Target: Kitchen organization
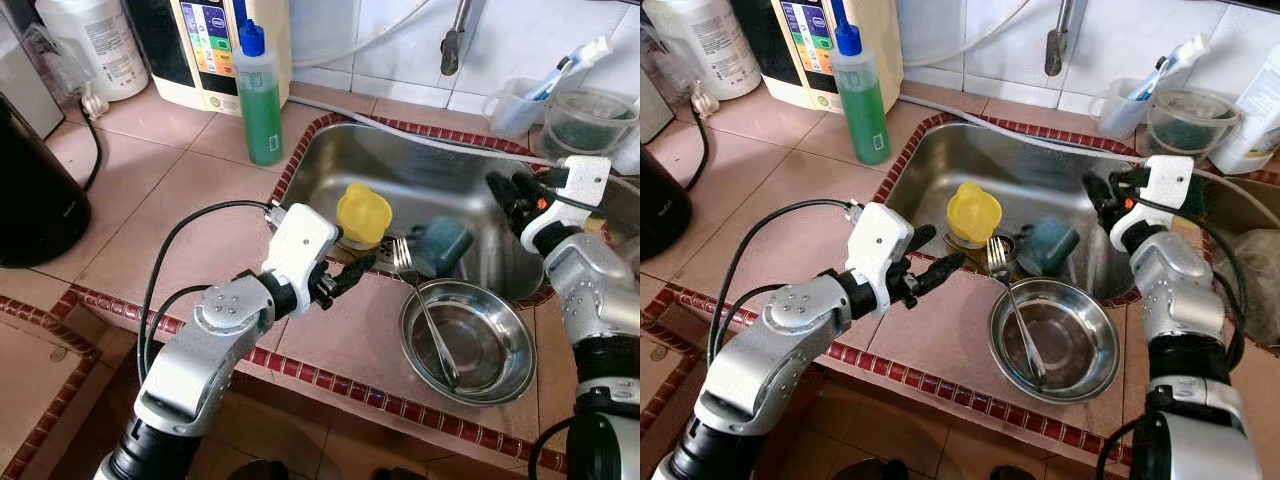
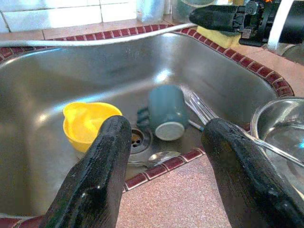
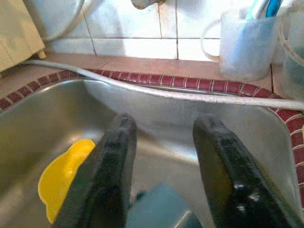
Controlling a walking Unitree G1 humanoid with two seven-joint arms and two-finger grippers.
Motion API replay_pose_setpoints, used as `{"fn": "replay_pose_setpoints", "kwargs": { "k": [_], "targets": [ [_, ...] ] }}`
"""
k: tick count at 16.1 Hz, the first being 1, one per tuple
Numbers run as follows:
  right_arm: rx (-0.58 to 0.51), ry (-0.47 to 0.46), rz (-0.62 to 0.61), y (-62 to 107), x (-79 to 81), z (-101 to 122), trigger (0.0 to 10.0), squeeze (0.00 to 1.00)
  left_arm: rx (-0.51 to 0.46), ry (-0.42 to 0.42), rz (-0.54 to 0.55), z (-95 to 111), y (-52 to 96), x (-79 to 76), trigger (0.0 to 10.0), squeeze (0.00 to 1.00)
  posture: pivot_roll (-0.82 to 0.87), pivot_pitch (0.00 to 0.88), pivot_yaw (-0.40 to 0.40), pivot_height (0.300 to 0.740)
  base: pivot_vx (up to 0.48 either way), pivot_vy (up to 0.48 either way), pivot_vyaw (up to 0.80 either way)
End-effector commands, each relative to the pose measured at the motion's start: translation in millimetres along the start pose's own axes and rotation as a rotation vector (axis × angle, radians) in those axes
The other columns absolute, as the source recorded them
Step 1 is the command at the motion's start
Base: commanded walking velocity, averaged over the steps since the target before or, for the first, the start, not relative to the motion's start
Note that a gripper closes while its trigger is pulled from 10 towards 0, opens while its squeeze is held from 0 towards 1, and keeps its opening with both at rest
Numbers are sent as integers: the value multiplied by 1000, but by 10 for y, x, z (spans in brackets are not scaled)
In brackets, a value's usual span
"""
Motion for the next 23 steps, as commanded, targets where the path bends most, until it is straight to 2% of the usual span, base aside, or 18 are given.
{"fn": "replay_pose_setpoints", "kwargs": {
  "k": [1, 6, 9, 10, 11, 13, 15, 17, 23],
  "targets": [
    [-10, 0, -8, -2, -46, 37, 10000, 1000, -4, -13, 2, 14, -11, 4, 10000, 0, -60, 151, 10, 732, 0, 0, 0],
    [-74, 52, -11, 41, -13, 139, 10000, 1000, 4, 21, 27, -52, -37, 72, 10000, 0, -67, 104, 10, 732, 0, 0, 0],
    [-106, 95, -12, 152, 22, 163, 10000, 1000, 16, 28, 79, -120, -35, 240, 10000, 0, -67, 76, 8, 732, 0, 0, 0],
    [-110, 104, -11, 168, 26, 168, 10000, 518, 14, 29, 88, -128, -40, 273, 10000, 0, -70, 69, 9, 732, 0, 0, 0],
    [-129, 151, -3, 281, 42, 204, 10000, 0, 20, 34, 124, -189, -48, 417, 10000, 0, -77, 60, 12, 732, 0, 0, 0],
    [-144, 173, 14, 395, 65, 234, 10000, 0, 29, 47, 144, -247, -54, 516, 10000, 0, -88, 52, 18, 732, 0, 0, 0],
    [-154, 196, 40, 674, 104, 249, 10000, 0, 24, 132, 141, -291, -88, 689, 10000, 0, -125, 41, 37, 732, 0, 0, 0],
    [-149, 195, 38, 815, 115, 243, 10000, 0, 8, 156, 128, -264, -114, 764, 10000, 0, -151, 38, 52, 732, 0, 0, 0],
    [-74, 224, 176, 1140, 300, 147, 10000, 0, 103, 117, -26, -421, -159, 748, 10000, 0, -197, 31, 83, 732, 0, 0, 0]
  ]
}}
Point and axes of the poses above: a point about 5 cm out from each wrist's last joint towards the gripper, its own y axis pointing back from the gripper into the wrist, its own z axis along the axis of the wrist's last joint, x = y × z, the point moved 3 cm from there along -y, pointing out of the wrist towards the gripper, and after that the axes turned 7 degrees about y, right-handed, at the moved point
